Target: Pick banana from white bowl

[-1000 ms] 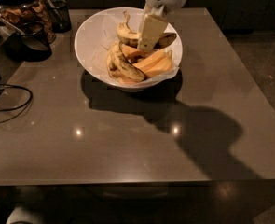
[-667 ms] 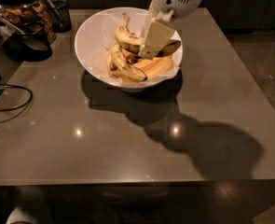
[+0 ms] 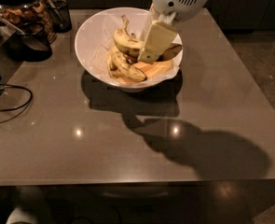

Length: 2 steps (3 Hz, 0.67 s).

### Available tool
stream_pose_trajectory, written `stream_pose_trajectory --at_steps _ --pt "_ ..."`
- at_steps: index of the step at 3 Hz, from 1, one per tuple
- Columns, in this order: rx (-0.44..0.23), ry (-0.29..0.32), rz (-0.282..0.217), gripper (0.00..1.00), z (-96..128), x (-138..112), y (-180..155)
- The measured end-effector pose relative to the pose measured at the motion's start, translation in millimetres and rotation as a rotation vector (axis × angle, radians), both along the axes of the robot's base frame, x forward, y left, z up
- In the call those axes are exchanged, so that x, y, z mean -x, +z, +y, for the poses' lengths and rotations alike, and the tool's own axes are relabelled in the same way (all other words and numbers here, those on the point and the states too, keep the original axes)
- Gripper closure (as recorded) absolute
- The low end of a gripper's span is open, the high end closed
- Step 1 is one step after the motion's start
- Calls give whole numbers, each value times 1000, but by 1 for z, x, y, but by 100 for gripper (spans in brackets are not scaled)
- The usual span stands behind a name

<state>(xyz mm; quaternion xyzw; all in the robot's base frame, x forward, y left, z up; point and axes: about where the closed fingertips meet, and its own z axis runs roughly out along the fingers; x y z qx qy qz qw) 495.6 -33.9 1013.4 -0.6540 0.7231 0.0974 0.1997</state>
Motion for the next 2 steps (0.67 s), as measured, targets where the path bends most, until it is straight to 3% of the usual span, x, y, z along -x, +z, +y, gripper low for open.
stream_pose_trajectory --at_steps 1,2 --pt "-35 -37 53 100 -9 73 -8" --pt "-32 -37 56 100 -10 74 -11"
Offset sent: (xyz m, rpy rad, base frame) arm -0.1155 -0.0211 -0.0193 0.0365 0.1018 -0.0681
